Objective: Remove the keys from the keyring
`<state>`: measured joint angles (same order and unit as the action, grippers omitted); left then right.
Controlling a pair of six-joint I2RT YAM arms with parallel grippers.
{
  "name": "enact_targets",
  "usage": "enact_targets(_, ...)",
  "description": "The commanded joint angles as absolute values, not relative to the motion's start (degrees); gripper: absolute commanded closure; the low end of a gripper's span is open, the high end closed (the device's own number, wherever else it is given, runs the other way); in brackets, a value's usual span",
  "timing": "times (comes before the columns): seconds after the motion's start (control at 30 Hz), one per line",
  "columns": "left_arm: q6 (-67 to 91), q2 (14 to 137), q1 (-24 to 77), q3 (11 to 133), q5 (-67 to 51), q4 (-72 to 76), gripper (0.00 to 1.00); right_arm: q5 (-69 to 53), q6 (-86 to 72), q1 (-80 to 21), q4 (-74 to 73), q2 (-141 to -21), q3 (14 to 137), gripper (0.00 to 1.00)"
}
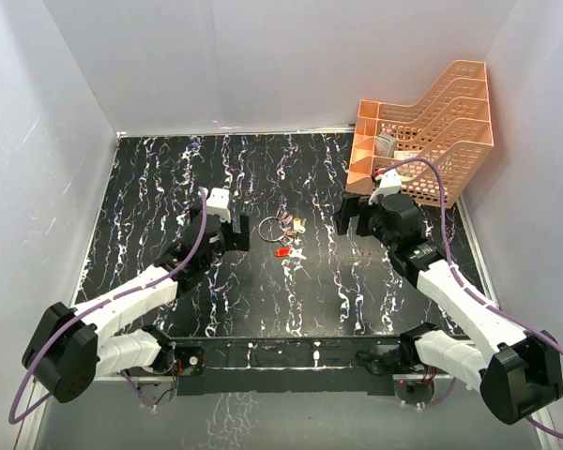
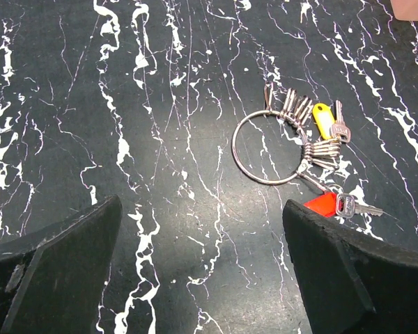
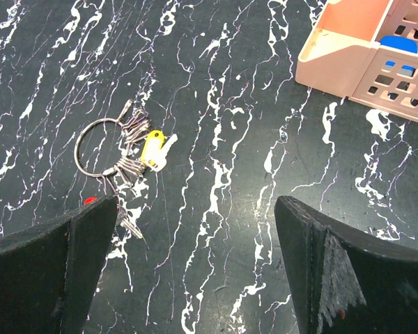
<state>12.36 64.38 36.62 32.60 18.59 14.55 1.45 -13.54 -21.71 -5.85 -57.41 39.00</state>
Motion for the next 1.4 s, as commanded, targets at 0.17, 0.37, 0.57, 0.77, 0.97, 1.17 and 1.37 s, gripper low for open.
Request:
enact_targets(0.17, 11.4, 62.6, 36.9, 33.7, 20.2, 13.7, 0.01, 2.8, -13.2, -22.0, -2.2, -56.8, 41.3, 0.02)
enact_targets(0.37, 12.5, 62.6, 36.9, 34.1, 21.9, 13.5, 0.01, 4.2, -14.2, -22.0, -1.6, -56.3, 41.5, 0.02)
enact_targets(0.57, 16.0, 65.5, 36.9, 39.3, 25.4, 9.5, 0.01, 20.3, -28.8, -22.0, -3.7, -58.4, 45.8, 0.02)
enact_targets(0.77, 16.0, 69.6, 37.0, 44.4, 19.5, 6.7, 0.01, 14.3, -26.7, -22.0, -7.2, -58.9, 49.6, 0.02)
enact_targets(0.97, 19.6, 68.1, 36.9, 43.7, 19.0, 8.0, 0.01, 3.8, -23.7, -21.9, -0.6, -57.9, 45.4, 0.02)
enact_targets(1.17, 20.3, 62.9, 36.9, 40.0, 20.9, 10.4, 0.01, 4.1, -25.3, -22.0, -9.9, -67.3, 53.1, 0.02)
enact_targets(1.37, 17.5, 61.2, 36.8, 37.1, 25.3, 12.2, 0.01, -4.9, -25.4, -21.9, -9.7, -72.5, 53.9, 0.02)
